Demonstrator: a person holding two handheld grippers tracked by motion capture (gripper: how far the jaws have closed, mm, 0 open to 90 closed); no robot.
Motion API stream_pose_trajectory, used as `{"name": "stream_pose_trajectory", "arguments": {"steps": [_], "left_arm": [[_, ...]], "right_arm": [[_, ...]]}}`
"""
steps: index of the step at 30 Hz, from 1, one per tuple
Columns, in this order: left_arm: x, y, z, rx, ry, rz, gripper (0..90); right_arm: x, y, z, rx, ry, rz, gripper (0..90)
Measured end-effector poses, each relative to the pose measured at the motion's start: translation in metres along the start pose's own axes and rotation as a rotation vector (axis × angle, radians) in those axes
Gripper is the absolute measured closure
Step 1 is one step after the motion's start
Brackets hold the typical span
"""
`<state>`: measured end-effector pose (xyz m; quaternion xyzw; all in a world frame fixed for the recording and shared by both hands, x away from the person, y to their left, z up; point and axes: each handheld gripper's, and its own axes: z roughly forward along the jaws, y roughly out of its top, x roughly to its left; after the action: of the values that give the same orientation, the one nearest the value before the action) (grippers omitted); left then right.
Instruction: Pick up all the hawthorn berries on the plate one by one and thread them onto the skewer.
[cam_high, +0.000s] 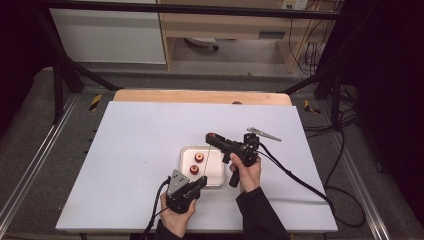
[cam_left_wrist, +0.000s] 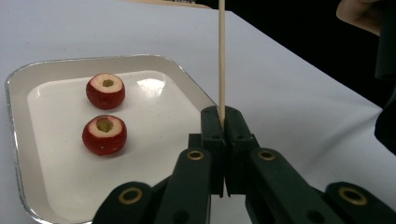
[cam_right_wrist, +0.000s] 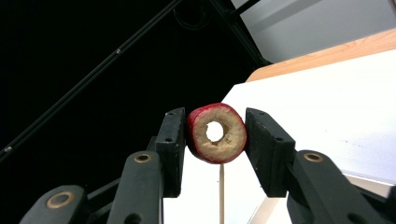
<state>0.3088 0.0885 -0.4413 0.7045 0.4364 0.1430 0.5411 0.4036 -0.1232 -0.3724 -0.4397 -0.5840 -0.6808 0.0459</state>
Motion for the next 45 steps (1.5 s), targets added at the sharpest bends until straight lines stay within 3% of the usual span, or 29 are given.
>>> {"name": "stream_pose_trajectory", "arguments": {"steps": [3, 7, 10, 18, 29, 36, 45], "left_arm": [[0.000, 0.000, 0.001, -0.011, 0.005, -0.028, 88.5], [-0.001, 0.000, 0.002, -0.022, 0.009, -0.032, 88.5], [-0.003, 0.001, 0.002, -0.023, 0.016, -0.011, 88.5], [0.003, 0.004, 0.002, -0.018, 0.010, -0.005, 88.5], [0.004, 0.004, 0.004, -0.004, 0.006, 0.021, 88.6], [0.007, 0.010, 0.002, -0.006, 0.011, 0.030, 88.6], [0.009, 0.010, 0.002, 0.004, 0.007, 0.039, 88.5]], "right_arm": [[0.001, -0.003, 0.000, -0.015, -0.005, -0.006, 59.8], [0.002, -0.006, 0.000, -0.033, -0.003, -0.011, 59.8], [0.001, -0.009, -0.001, -0.012, 0.000, -0.006, 60.0], [0.000, -0.017, 0.000, 0.070, 0.006, -0.014, 60.1], [0.002, -0.022, -0.004, 0.097, 0.000, -0.052, 60.2], [0.001, -0.038, -0.001, 0.180, 0.006, -0.050, 60.2], [0.001, -0.049, -0.001, 0.224, -0.007, -0.078, 60.2]]}}
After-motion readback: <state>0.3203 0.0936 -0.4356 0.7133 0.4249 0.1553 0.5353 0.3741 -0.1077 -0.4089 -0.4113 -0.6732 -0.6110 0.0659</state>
